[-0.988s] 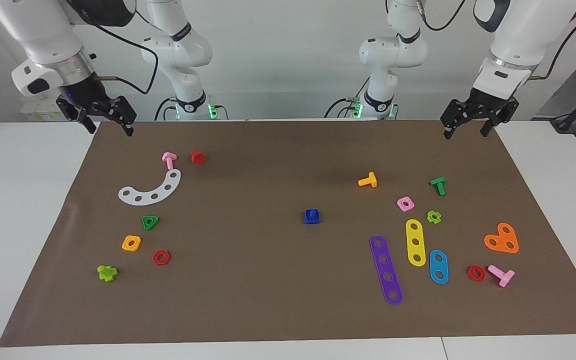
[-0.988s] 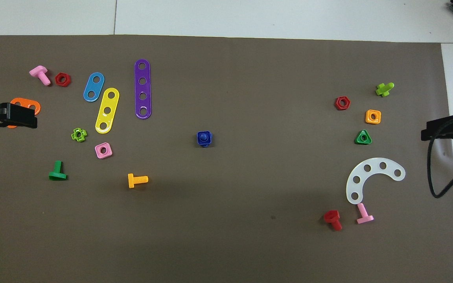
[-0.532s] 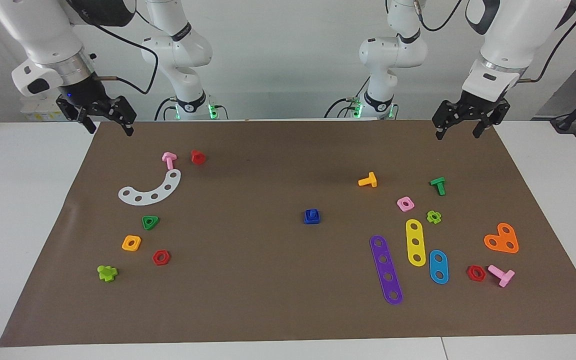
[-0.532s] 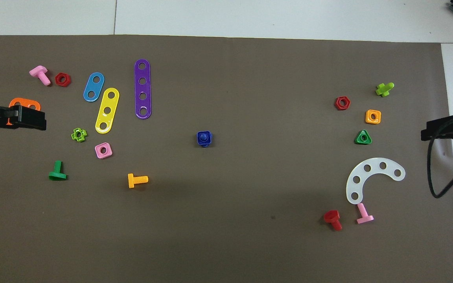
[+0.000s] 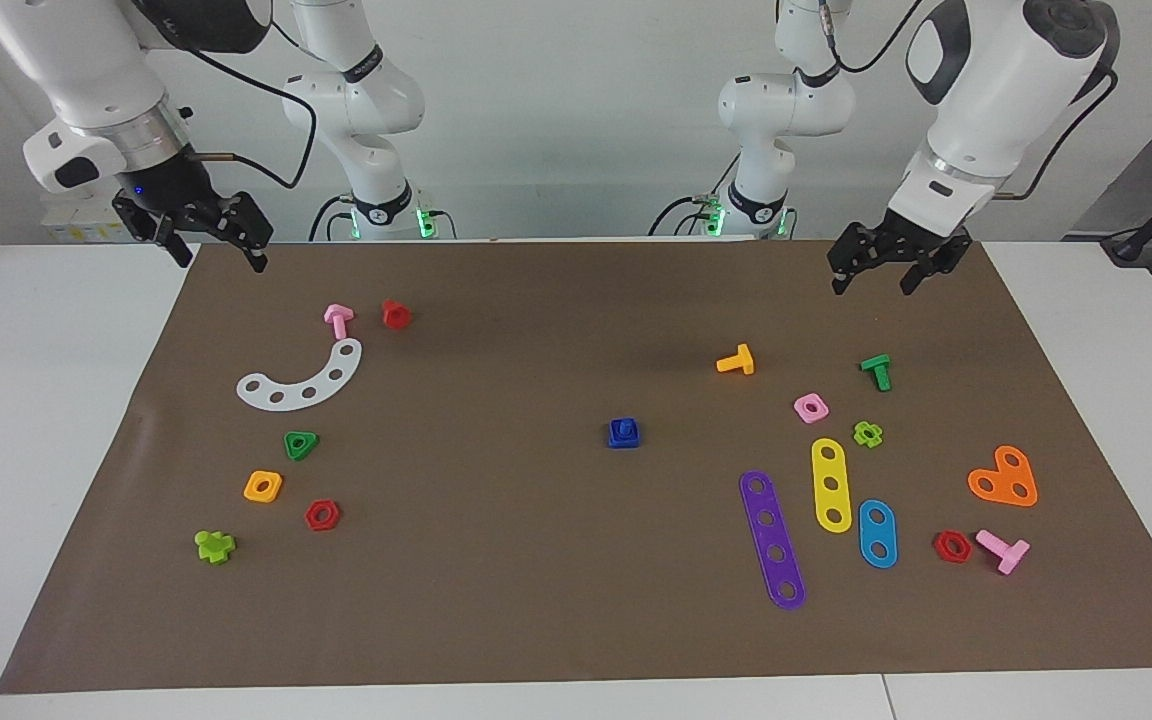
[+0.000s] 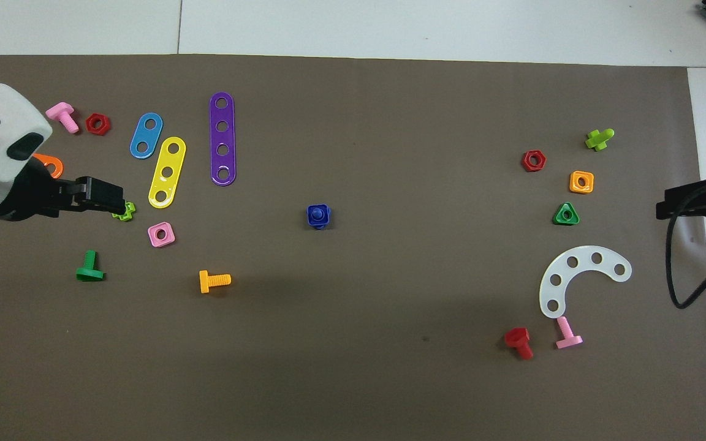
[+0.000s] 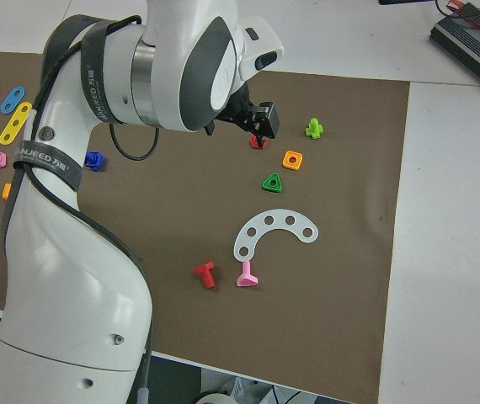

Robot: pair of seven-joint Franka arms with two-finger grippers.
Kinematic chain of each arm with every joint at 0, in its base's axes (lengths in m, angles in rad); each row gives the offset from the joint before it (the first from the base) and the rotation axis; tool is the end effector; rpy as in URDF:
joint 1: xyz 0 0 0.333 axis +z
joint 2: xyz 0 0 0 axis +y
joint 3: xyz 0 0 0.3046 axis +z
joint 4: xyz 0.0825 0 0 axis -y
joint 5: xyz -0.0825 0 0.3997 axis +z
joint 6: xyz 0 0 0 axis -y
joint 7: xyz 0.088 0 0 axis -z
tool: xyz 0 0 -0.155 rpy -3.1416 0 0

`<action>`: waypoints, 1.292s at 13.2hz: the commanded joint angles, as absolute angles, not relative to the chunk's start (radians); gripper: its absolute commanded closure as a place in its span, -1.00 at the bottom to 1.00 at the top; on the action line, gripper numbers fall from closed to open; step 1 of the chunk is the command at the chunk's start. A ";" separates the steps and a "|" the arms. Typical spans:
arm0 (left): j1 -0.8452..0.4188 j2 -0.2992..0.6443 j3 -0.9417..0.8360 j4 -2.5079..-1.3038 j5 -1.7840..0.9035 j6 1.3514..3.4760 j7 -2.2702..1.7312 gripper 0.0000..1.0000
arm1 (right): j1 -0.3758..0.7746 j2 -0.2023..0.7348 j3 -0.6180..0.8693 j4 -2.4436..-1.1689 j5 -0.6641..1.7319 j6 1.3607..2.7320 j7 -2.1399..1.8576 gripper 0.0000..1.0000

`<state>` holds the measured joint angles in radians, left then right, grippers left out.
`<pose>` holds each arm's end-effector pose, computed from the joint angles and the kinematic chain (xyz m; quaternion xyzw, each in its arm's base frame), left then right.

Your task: Unscrew and place screws in storage area

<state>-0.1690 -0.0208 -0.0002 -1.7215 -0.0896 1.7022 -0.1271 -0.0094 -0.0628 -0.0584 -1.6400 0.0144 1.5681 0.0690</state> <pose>0.5612 -0.1088 0.5150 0.9989 -0.0152 -0.0058 0.0440 0.5489 -0.0358 0.5663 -0.9976 0.0683 0.0046 0.0090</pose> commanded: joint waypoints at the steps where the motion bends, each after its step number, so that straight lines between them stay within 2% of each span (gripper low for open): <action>1: -0.282 0.066 0.011 -1.730 -0.113 1.832 -0.259 -1.00 | -0.023 -0.078 -0.043 -1.652 0.017 1.569 0.086 -1.00; 3: -0.372 0.142 0.011 -1.732 -0.115 1.946 -0.383 -0.98 | -0.023 -0.078 -0.043 -1.652 0.017 1.569 0.086 -1.00; 5: -0.422 0.173 0.009 -1.762 -0.117 2.047 -0.413 -0.95 | -0.023 -0.078 -0.043 -1.652 0.017 1.569 0.086 -1.00; 10: -0.560 0.363 0.014 -1.746 -0.101 2.233 -0.515 -0.86 | -0.023 -0.078 -0.043 -1.652 0.017 1.569 0.086 -1.00; 14: -0.587 0.431 0.014 -1.763 -0.074 2.318 -0.508 -0.78 | -0.023 -0.078 -0.043 -1.652 0.017 1.569 0.086 -1.00; 17: -0.594 0.439 0.014 -1.782 -0.041 2.345 -0.482 -0.72 | -0.023 -0.078 -0.043 -1.652 0.017 1.569 0.086 -1.00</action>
<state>-0.5747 0.4503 -0.0058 -1.7557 -0.0717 2.3171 -0.5000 -0.0094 -0.0628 -0.0584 -1.6399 0.0144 1.5681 0.0690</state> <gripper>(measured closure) 0.123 0.000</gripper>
